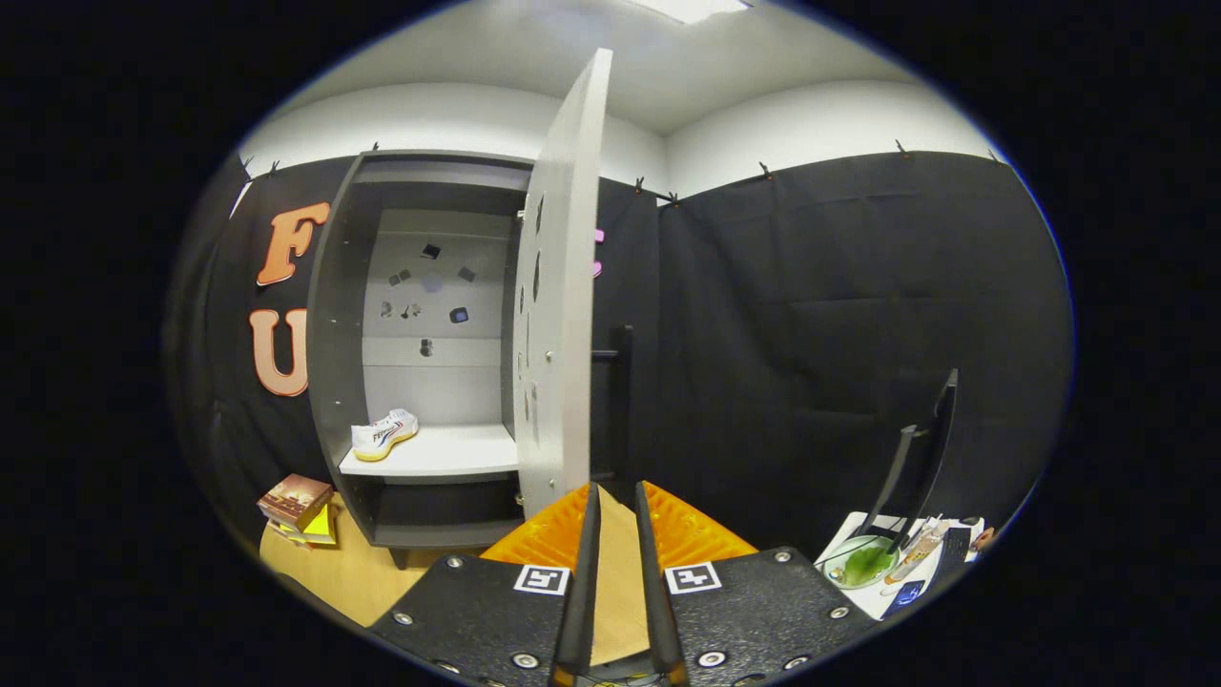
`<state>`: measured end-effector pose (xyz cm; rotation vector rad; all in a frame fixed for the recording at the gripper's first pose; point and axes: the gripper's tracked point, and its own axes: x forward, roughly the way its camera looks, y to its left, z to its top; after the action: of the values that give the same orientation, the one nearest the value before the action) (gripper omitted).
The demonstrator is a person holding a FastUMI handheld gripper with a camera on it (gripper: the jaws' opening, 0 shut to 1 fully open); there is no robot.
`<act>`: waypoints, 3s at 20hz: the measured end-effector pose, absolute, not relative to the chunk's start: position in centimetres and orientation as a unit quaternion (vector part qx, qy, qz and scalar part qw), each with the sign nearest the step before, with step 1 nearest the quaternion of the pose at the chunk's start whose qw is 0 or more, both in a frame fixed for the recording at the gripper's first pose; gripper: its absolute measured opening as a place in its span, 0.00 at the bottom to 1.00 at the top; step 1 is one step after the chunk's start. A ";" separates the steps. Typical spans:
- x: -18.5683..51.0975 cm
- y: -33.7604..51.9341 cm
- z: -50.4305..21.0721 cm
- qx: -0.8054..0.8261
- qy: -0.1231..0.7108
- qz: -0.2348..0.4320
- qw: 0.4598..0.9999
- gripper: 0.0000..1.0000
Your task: Open the shoe cabinet door, grab the shoes and put them into the shoe cabinet, then close the shoe cabinet door.
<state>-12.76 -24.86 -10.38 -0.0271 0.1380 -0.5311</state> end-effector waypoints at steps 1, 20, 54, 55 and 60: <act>-13.2 -24.5 -10.9 -0.008 0.061 -0.265 0.962 0.25; -2.7 -14.2 -49.1 -0.056 0.363 -0.063 0.928 0.74; 1.1 -13.2 -32.7 0.028 0.281 -0.027 0.959 0.00; 1.3 -12.8 -31.4 0.028 0.274 -0.025 0.961 0.00; 2.6 -11.0 -25.5 0.022 0.243 -0.014 0.970 0.00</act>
<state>2.56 -11.04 -25.54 0.0436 0.4902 -0.0283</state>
